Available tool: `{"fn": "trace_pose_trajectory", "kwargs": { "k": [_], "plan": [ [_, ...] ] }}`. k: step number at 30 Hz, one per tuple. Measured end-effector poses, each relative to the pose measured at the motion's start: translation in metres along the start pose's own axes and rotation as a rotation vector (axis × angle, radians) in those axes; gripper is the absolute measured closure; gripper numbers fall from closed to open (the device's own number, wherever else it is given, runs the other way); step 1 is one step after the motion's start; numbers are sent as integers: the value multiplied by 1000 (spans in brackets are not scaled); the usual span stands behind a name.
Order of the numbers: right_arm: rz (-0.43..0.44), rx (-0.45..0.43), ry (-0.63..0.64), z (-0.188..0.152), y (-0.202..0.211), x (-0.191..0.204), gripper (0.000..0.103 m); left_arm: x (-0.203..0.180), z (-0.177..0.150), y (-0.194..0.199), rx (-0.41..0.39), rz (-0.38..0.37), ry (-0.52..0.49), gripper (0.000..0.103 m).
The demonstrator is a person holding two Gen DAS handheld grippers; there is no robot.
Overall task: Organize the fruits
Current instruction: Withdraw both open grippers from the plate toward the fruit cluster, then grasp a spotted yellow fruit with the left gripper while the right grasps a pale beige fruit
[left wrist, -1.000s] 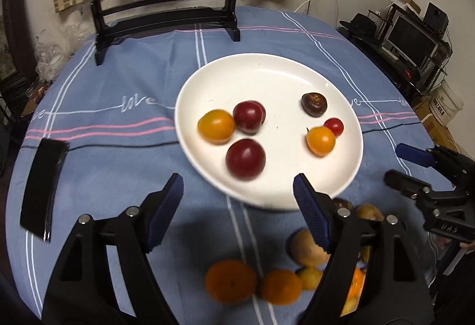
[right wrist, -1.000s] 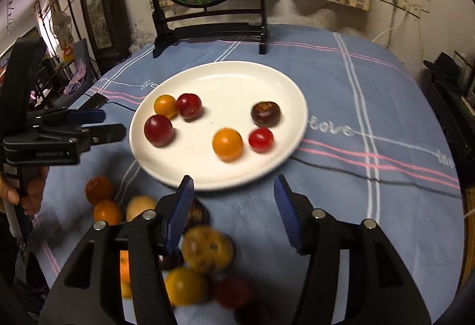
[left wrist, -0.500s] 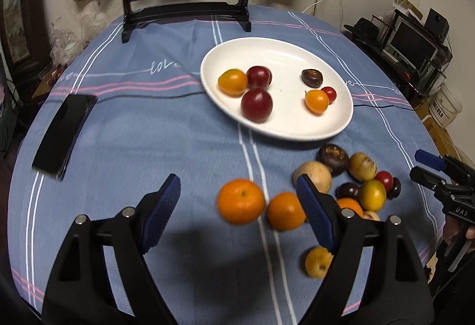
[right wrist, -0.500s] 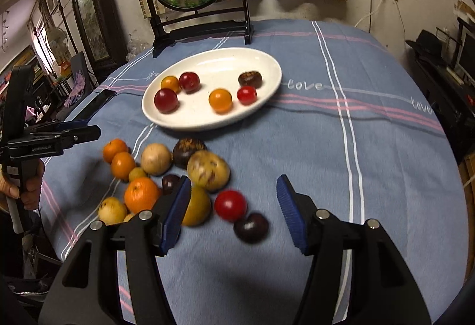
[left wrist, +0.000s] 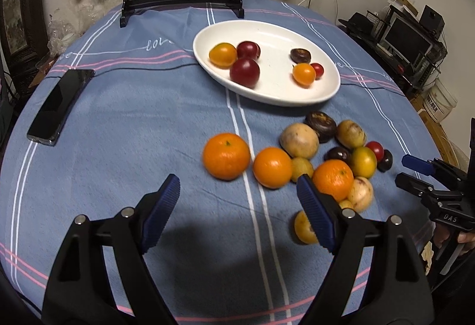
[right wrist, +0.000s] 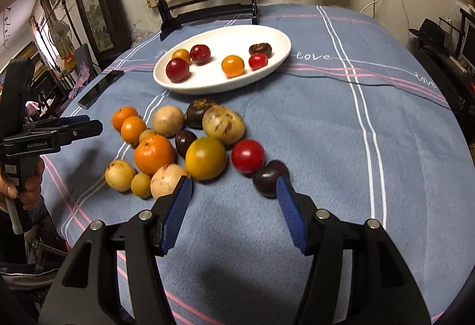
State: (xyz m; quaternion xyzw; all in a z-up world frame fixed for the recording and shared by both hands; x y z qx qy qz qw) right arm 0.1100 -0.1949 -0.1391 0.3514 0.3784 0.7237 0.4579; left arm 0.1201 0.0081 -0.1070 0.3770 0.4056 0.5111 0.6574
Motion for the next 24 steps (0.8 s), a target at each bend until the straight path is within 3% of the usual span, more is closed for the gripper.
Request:
{"fn": "trace_pose_trajectory", "kwargs": {
  "k": [24],
  "plan": [
    [19,7,16,-17,-2,3,42,-47,-25,-6,33,-25,-116,20]
  ]
}}
Point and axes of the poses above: each gripper's, at about its wrist camera, not at the fingertips, and y roughly against the way its jaws point, x to its left, z to its top, the point moved 10 cm from there along -y, roughly the way its jaws point, and after that the axes turned 15 degrees about x, right-handed, at the moved point
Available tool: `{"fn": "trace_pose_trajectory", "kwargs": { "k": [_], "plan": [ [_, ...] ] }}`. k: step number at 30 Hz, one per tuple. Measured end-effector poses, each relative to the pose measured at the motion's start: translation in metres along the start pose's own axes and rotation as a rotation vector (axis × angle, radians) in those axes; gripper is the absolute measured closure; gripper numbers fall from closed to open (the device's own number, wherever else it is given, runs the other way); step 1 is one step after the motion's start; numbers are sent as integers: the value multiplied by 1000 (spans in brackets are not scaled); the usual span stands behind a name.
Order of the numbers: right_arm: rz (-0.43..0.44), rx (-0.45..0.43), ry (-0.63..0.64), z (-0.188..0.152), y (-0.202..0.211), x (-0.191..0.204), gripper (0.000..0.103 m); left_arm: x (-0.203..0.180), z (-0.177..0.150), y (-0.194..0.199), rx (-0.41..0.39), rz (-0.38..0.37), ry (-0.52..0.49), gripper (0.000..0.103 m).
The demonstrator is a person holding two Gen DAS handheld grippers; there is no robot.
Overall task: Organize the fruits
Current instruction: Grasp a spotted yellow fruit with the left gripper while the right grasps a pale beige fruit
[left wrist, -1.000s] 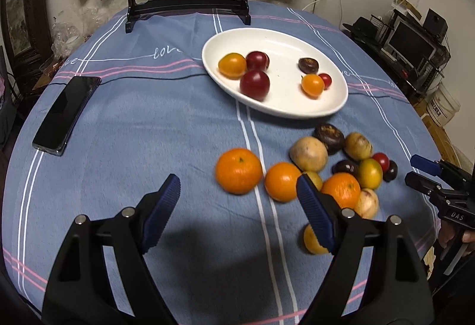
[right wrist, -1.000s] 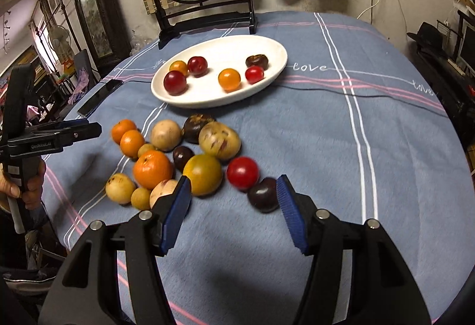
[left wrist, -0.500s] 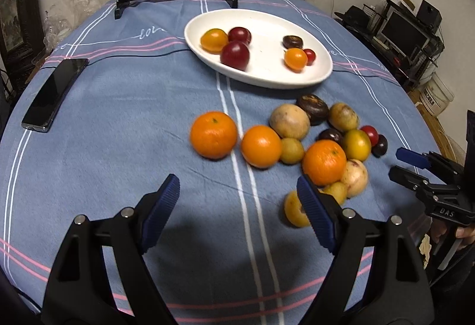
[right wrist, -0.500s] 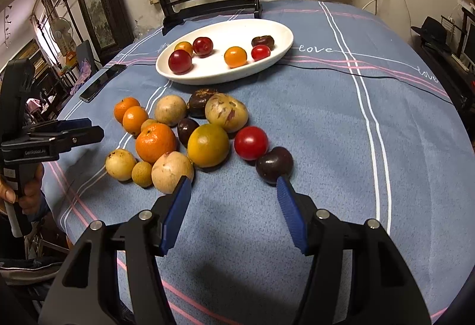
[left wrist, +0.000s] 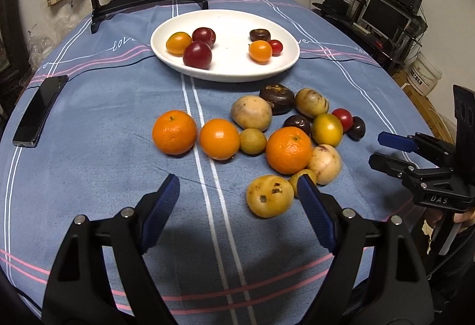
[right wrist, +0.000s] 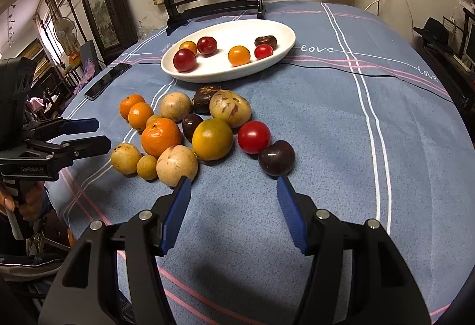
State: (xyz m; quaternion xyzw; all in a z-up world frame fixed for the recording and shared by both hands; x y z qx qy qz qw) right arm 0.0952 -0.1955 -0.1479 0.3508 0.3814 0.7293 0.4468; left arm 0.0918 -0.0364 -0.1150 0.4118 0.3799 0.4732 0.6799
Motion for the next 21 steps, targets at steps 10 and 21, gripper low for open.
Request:
{"fn": "trace_pose_trajectory", "kwargs": {
  "k": [10,21],
  "plan": [
    [1,8,8,-3,-2,1,42,-18,-14,-26,75,-24,-45,20],
    [15,28,2,-6,-8,1,42,-26,-11,-44,84,-35,-104,27]
  ]
}}
Point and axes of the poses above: each gripper's, at about its wrist camera, not at the fingertips, and y roughly against the way its jaws point, x to its left, z to its top, the point moved 10 cm from there along -y, roughly the way its jaws point, and after that the axes turned 15 degrees about x, right-handed, at the moved point
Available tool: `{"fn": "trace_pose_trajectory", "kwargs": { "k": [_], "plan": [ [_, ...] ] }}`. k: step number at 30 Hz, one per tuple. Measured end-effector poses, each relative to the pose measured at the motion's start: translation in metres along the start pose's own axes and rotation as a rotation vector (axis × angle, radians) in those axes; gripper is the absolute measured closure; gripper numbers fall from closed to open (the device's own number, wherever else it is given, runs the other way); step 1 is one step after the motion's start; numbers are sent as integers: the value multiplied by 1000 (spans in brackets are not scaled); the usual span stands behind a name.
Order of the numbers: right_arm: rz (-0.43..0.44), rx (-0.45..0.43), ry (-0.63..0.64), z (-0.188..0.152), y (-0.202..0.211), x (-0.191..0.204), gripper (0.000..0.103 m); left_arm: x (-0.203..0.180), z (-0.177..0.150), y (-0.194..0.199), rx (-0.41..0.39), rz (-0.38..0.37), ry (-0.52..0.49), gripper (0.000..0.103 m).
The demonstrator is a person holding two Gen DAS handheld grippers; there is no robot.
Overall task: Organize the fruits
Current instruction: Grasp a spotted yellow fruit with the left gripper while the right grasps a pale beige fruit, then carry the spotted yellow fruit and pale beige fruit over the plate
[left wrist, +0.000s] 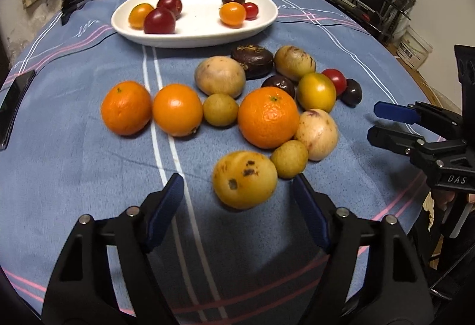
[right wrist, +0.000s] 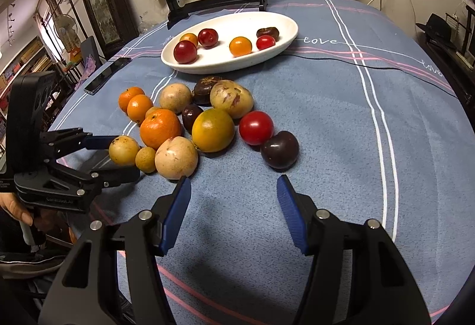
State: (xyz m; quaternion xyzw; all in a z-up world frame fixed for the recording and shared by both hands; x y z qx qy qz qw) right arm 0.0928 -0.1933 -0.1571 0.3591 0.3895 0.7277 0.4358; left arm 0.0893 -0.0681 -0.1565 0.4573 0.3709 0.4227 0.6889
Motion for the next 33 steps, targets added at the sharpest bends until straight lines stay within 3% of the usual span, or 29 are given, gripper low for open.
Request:
{"fn": "trace_pose_trajectory", "kwargs": {
  "k": [3,4,5,12,16,27,33],
  "plan": [
    [0,8,3,0,-2,2,42,0,4,0,-13,16,-23,35],
    [1,11,5,0,-3,3,42,-2,6,0,-15,0,-30,44],
    [2,13,6,0,-4,4,42,-3,8,1,-20,-11,-39,63],
    [1,24,43,4,-5,17,42,2,8,5,-19,-9,-34,64],
    [46,44,76,5,-8,31,42,15,6,13,-28,0,0,64],
    [-53,76,185,14,-30,58,43,26,0,20,-36,1,26,64],
    [-122,101,219,23,-45,60,60,30,-1,19,-31,-6,38,64]
  ]
}}
Point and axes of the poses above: each gripper's, at about its wrist camera, not at the fingertips, and y roughly against the way its jaws point, x to its left, z to its top, the point moved 10 cm from there along -y, roughly the way its jaws point, and after that the axes turned 15 degrees about x, right-handed, at the moved point
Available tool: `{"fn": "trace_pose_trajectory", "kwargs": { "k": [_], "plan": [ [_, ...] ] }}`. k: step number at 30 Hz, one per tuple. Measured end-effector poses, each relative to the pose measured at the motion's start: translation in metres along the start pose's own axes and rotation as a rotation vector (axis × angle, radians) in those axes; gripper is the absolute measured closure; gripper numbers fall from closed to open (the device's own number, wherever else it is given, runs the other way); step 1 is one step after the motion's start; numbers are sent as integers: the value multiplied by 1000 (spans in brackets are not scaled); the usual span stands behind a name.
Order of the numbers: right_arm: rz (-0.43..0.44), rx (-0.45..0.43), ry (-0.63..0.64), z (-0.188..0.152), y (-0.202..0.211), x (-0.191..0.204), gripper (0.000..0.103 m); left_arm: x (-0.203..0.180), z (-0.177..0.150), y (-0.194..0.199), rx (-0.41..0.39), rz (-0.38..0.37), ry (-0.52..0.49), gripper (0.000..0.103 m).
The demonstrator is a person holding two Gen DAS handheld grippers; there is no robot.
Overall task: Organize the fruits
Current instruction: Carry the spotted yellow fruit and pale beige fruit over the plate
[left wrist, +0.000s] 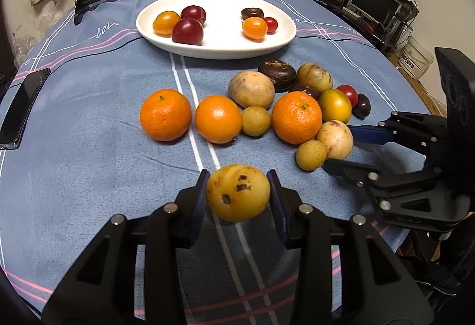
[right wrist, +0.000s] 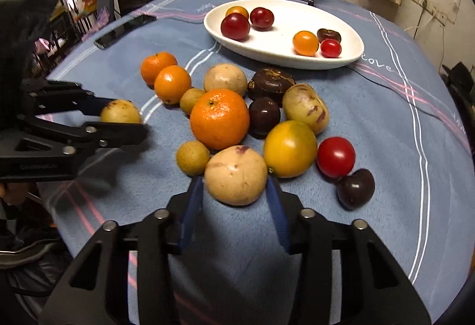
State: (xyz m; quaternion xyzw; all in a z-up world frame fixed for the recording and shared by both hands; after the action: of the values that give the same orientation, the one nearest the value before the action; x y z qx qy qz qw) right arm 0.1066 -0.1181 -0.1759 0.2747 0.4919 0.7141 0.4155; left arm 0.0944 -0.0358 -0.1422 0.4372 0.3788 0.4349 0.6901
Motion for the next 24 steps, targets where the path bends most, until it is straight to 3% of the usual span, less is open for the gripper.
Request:
{"fn": "trace_pose_trajectory", "kwargs": {
  "k": [10,19,24],
  "plan": [
    [-8,-33,-18,-4,9,-4,62,4,1,4,-5,-3,17,64],
    [-14,-142,-48,-7,57,-23,62,2,12,26,-36,-6,21,64],
    [-15,-209,-56,9,86,-39,62,4,37,48,-80,25,4,63]
  ]
}}
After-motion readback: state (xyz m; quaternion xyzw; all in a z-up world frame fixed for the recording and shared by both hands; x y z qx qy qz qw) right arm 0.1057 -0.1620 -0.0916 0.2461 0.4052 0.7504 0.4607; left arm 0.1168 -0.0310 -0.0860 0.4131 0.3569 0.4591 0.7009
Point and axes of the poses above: each gripper's, at about its wrist camera, not at the fingertips, and y roughly against the way its jaws point, x to its left, z to its top, the point moved 10 cm from there along -y, roughly the way its jaws point, and after that the axes turned 15 degrees about x, right-handed, at the moved point
